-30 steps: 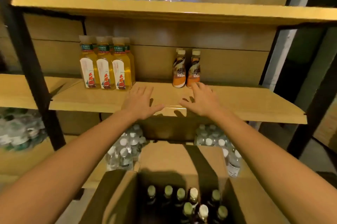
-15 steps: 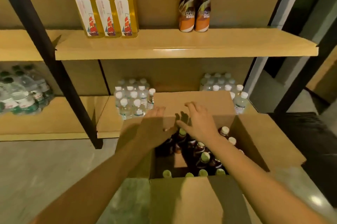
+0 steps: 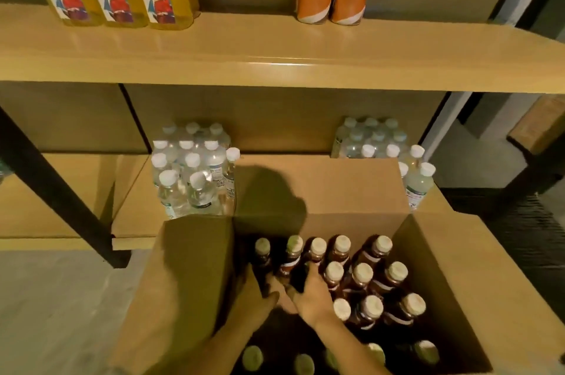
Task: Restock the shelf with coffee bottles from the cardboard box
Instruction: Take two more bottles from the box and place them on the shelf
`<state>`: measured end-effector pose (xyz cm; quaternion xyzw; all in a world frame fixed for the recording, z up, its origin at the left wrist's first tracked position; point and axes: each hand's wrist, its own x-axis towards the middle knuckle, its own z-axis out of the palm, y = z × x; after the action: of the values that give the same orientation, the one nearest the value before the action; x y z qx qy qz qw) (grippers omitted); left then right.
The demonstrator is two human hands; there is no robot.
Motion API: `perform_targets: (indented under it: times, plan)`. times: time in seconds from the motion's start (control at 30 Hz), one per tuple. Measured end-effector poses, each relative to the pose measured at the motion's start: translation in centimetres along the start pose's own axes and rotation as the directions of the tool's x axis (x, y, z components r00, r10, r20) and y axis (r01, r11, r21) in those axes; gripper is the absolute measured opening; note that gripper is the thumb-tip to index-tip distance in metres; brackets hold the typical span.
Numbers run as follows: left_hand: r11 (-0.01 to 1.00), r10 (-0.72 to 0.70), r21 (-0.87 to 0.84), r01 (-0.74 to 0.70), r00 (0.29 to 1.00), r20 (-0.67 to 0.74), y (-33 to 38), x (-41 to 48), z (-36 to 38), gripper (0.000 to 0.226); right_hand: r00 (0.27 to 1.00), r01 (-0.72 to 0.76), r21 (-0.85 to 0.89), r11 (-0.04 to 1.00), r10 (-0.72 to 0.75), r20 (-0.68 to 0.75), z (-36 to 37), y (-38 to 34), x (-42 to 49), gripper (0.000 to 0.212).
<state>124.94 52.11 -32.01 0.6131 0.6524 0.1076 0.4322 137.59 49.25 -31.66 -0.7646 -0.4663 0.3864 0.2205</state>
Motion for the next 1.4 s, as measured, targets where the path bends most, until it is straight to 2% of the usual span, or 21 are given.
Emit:
perform_targets:
  times: [0.23,0.33,0.43,0.5,0.57,0.77,0.93,1.0,1.2,1.27,1.4]
  plan:
    - [0.968,-0.170,-0.218,0.124,0.963,-0.208,0.5,5.2,2.1,0.085,0.994,-0.008,0.061,0.998,0.015,-0.107,2.6,0.8,5.5,0.068]
    - [0.953,-0.188,-0.278,0.120,0.954,-0.234,0.0,6.7,2.8,0.078,0.984,-0.066,-0.043,0.997,0.058,-0.170,3.4,0.4,6.7,0.060]
    - [0.939,-0.196,-0.324,0.113,0.952,-0.237,-0.6,7.8,3.4,0.068,0.951,-0.029,-0.118,0.993,-0.009,-0.308,3.8,0.7,7.3,0.063]
    - [0.933,-0.189,-0.346,0.098,0.952,-0.240,-0.6,8.3,3.7,0.064,0.960,-0.056,-0.123,0.991,0.019,-0.280,4.0,1.0,7.8,0.067]
    - [0.929,-0.189,-0.360,0.091,0.950,-0.247,-0.6,8.6,3.7,0.060,0.962,-0.083,-0.124,0.989,0.047,-0.270,4.3,1.5,8.6,0.060]
    - [0.904,-0.191,-0.424,0.054,0.938,-0.290,-0.9,8.6,3.9,0.054,0.959,-0.066,-0.091,0.994,0.038,-0.281,7.5,5.5,11.6,0.056]
    - [0.917,-0.168,-0.398,0.030,0.934,-0.316,-0.6,7.8,3.6,0.056,0.977,0.030,0.048,0.998,-0.020,-0.213,5.6,3.3,10.0,0.062]
    - [0.927,-0.146,-0.375,0.012,0.932,-0.331,-0.1,7.3,3.3,0.056,0.977,0.083,0.054,0.995,-0.070,-0.200,4.8,2.9,9.4,0.063]
    - [0.928,0.011,-0.338,-0.158,0.916,-0.400,2.6,3.6,0.5,0.042,0.960,0.230,0.098,0.968,-0.210,-0.183,0.9,0.9,5.8,0.064]
    - [0.927,0.062,-0.311,-0.211,0.901,-0.429,3.9,1.8,-1.1,0.045,0.948,0.280,0.113,0.954,-0.255,-0.191,-1.0,-0.5,4.0,0.057]
    - [0.883,0.153,-0.327,-0.338,0.863,-0.481,7.4,-2.2,-5.1,0.040,0.868,0.453,0.211,0.866,-0.374,-0.328,-5.6,-4.8,-0.1,0.031]
